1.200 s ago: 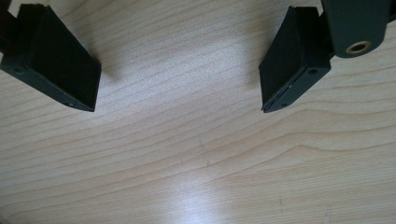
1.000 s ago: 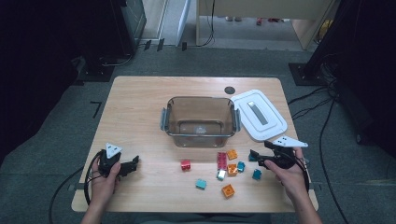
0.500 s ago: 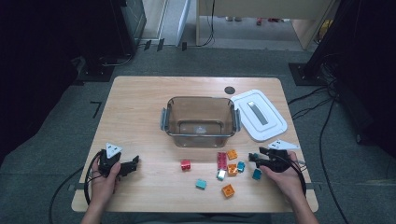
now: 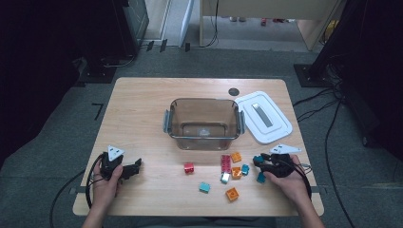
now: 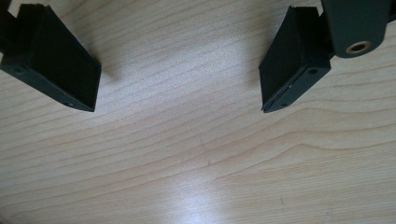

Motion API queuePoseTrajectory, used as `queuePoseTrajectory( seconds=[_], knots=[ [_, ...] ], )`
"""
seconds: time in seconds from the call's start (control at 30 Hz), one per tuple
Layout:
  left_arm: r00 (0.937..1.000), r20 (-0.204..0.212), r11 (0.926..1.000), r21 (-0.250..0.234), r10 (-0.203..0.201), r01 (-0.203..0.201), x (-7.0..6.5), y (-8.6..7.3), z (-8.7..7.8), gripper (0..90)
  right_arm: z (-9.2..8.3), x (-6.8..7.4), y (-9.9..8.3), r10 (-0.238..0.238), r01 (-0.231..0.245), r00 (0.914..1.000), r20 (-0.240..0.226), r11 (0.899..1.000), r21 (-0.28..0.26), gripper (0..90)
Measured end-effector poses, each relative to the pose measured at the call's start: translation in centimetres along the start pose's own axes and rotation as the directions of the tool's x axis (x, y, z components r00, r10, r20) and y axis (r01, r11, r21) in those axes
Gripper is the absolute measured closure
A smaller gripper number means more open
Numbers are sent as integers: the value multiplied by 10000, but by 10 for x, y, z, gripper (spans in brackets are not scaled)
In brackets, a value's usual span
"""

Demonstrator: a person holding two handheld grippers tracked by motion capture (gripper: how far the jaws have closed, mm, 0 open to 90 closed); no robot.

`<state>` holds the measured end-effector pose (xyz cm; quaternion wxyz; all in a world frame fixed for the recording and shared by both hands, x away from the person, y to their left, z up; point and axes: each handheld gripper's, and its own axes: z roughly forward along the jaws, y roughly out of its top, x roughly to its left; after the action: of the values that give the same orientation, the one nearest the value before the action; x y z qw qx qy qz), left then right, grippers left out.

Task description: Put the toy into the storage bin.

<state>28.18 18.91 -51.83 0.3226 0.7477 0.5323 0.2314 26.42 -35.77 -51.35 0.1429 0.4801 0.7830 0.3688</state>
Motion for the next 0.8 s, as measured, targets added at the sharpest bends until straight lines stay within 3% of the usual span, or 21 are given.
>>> queuePoseTrajectory(
  seconds=[0.33,0.8],
  knots=[
    [10000,-2,10000,1,-7,7,0,0,0,127,-13,5,12,110,-125,9996,-243,9980,-619,553],
    [10000,-20,10000,-10,-32,32,0,0,1,127,-55,15,69,-25,-61,9988,-491,9849,-1733,553]
  ],
)
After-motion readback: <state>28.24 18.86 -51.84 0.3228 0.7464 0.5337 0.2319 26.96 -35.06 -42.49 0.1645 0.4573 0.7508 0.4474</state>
